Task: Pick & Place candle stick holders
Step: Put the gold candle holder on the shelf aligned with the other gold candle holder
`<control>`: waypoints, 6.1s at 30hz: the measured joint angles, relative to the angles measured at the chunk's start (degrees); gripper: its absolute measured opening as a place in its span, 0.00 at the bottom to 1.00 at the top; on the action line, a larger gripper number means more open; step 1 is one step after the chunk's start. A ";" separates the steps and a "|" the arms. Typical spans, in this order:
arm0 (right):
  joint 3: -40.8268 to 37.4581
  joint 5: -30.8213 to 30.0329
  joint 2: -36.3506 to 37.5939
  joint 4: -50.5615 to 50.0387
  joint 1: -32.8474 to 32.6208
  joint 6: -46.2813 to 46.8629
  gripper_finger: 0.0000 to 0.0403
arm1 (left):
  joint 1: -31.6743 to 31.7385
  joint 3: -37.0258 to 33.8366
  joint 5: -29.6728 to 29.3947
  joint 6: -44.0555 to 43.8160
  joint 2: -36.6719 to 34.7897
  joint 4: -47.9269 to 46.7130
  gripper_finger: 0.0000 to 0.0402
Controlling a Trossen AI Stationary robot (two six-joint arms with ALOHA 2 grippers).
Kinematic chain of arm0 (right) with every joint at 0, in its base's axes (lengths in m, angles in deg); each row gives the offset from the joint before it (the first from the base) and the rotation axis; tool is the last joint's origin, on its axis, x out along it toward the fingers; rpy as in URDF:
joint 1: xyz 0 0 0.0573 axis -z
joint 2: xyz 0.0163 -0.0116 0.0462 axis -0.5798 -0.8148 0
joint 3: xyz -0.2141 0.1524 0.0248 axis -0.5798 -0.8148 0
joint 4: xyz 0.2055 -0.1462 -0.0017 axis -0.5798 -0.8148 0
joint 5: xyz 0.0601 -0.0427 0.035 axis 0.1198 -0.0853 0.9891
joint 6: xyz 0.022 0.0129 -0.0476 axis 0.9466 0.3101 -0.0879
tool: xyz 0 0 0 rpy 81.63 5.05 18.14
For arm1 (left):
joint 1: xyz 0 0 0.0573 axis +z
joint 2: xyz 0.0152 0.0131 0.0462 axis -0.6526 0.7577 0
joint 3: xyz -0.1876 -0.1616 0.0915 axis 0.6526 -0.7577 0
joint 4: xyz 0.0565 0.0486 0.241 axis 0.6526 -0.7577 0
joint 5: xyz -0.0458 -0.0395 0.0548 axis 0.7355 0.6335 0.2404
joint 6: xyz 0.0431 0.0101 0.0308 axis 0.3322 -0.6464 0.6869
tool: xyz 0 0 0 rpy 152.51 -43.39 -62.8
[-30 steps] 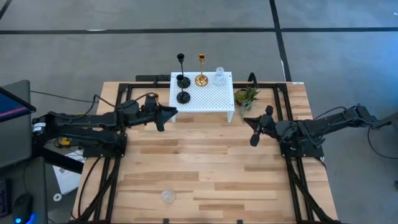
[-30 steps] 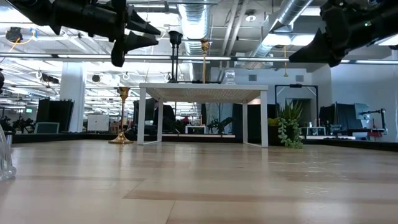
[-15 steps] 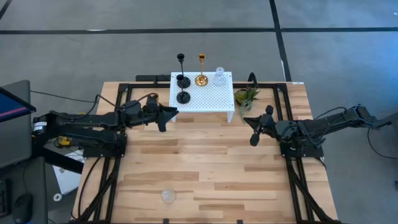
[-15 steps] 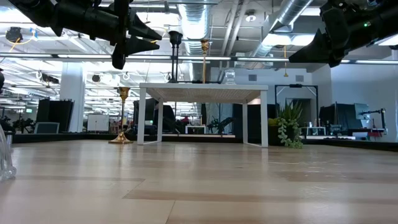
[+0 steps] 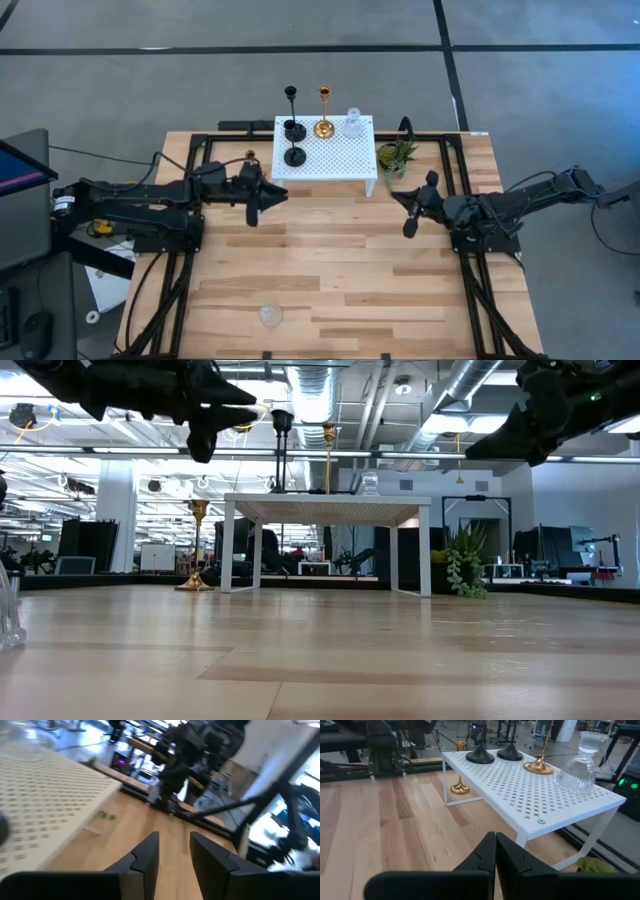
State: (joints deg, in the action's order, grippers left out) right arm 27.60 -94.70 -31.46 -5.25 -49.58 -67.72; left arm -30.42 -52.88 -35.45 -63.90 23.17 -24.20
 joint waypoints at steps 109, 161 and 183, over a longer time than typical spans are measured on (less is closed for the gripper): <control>0.02 0.92 -0.01 -6.86 -5.34 2.89 0.00 | 29.69 -26.12 -15.46 18.01 22.26 29.17 0.53; 0.02 0.94 0.01 -6.86 -5.32 2.99 0.00 | 27.59 -26.12 -15.97 13.97 29.59 35.55 0.03; 0.02 0.92 0.01 -6.84 -5.32 2.99 0.00 | 17.34 -25.58 -19.29 9.22 9.33 18.36 0.03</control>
State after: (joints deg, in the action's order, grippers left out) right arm 27.62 -93.78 -31.45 -12.10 -54.90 -64.73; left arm -13.08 -78.46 -54.74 -54.68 32.49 -5.84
